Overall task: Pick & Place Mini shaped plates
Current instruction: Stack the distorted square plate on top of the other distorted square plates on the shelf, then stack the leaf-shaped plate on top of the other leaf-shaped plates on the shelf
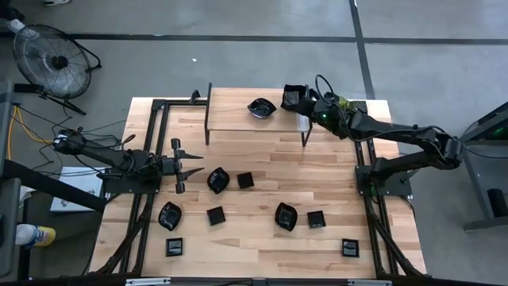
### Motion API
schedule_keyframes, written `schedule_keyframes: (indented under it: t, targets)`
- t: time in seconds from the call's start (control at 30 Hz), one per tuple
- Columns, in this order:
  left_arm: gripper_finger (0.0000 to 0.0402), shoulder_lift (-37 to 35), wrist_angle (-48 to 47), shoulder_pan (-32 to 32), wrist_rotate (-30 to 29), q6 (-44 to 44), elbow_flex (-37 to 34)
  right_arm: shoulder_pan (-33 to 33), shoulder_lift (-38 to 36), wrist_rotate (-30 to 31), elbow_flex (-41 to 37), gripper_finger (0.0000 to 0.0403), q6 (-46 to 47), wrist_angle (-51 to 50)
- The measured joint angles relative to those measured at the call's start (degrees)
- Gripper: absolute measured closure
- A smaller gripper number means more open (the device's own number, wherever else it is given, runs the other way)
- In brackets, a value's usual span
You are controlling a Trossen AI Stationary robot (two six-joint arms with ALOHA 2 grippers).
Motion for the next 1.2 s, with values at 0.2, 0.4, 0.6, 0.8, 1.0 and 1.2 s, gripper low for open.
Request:
schedule_keyframes:
  t: [0.2, 0.4, 0.6, 0.8, 1.0, 1.2]
  targets:
    - [0.0245, 0.0, -0.04, 0.0, 0.01, 0.0, 0.0, 0.02, -0.02, 0.04, 0.01, 0.04, -0.3, 0.0]
    - [0.0245, 0.0, -0.04, 0.0, 0.0, -0.02, 0.0, 0.33, -0.02, 0.46, 0.01, 0.04, -0.71, 0.02]
    - [0.0245, 0.0, -0.04, 0.0, 0.0, -0.04, 0.0, 0.33, -0.02, 0.46, 0.01, 0.04, -2.25, 0.04]
    - [0.0245, 0.0, -0.04, 0.0, 0.0, -0.04, 0.0, 0.33, -0.02, 0.46, 0.01, 0.0399, -3.14, 0.23]
    - [0.0245, 0.01, -0.04, 0.0, 0.04, -0.06, 0.0, 0.33, -0.02, 0.37, 0.01, 0.036, -4.58, 1.17]
    - [0.0245, 0.02, -0.22, 0.0, 0.09, -0.07, 0.01, 0.33, -0.04, 0.01, 0.01, 0.0305, -5.96, 2.5]
